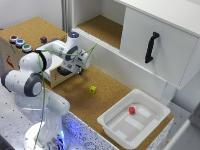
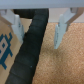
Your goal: Close the cabinet drawer
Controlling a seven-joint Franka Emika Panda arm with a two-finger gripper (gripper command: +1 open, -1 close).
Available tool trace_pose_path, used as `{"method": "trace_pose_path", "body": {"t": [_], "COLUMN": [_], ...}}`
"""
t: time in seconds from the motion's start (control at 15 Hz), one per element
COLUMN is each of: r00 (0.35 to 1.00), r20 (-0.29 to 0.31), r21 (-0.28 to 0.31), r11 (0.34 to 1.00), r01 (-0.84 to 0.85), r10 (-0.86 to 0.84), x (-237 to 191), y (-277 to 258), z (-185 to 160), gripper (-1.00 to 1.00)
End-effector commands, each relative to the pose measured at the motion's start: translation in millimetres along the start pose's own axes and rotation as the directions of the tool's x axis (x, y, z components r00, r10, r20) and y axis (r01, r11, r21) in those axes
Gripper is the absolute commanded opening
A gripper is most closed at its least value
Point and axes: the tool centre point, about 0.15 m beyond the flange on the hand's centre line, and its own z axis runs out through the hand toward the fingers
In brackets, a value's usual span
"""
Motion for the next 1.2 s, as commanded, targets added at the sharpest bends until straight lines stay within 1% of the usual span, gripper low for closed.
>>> {"method": "trace_pose_path", "body": {"t": [0.0, 0.07, 0.13, 0.2, 0.27, 0.33, 0.4, 0.47, 0.53, 0.6, 0.73, 0.93, 1.13], "r00": [0.999, 0.999, 0.999, 0.998, 0.998, 0.997, 0.996, 0.995, 0.993, 0.994, 0.994, 0.994, 0.992], "r20": [0.033, 0.045, 0.043, 0.051, 0.048, 0.065, 0.061, 0.069, 0.084, 0.094, 0.101, 0.107, 0.109], "r21": [0.025, 0.02, 0.02, 0.008, 0.015, 0.017, -0.002, 0.005, -0.014, -0.017, -0.045, -0.067, -0.072], "r11": [0.999, 0.999, 1.0, 1.0, 0.999, 0.999, 0.998, 0.997, 0.997, 0.998, 0.998, 0.998, 0.996], "r01": [0.02, 0.03, 0.024, 0.028, 0.029, 0.039, 0.064, 0.07, 0.079, 0.063, 0.038, -0.013, -0.055], "r10": [-0.021, -0.031, -0.025, -0.028, -0.03, -0.04, -0.064, -0.071, -0.077, -0.062, -0.034, 0.02, 0.062], "x": [12.6, 13.9, 15.3, 16.4, 16.8, 16.3, 16.0, 14.9, 12.9, 10.5, 7.5, 4.1, 2.3], "y": [-5.1, -4.4, -1.5, 0.7, 2.4, 2.3, 0.6, -1.5, -3.9, -6.3, -17.2, -40.5, -72.3], "z": [11.7, 12.4, 10.6, 9.5, 8.7, 9.7, 8.1, 9.4, 11.6, 13.4, 15.2, 20.5, 29.4], "gripper": [-1.0, -1.0, -1.0, -1.0, -1.0, -1.0, -1.0, -1.0, -1.0, -1.0, -1.0, -1.0, -1.0]}}
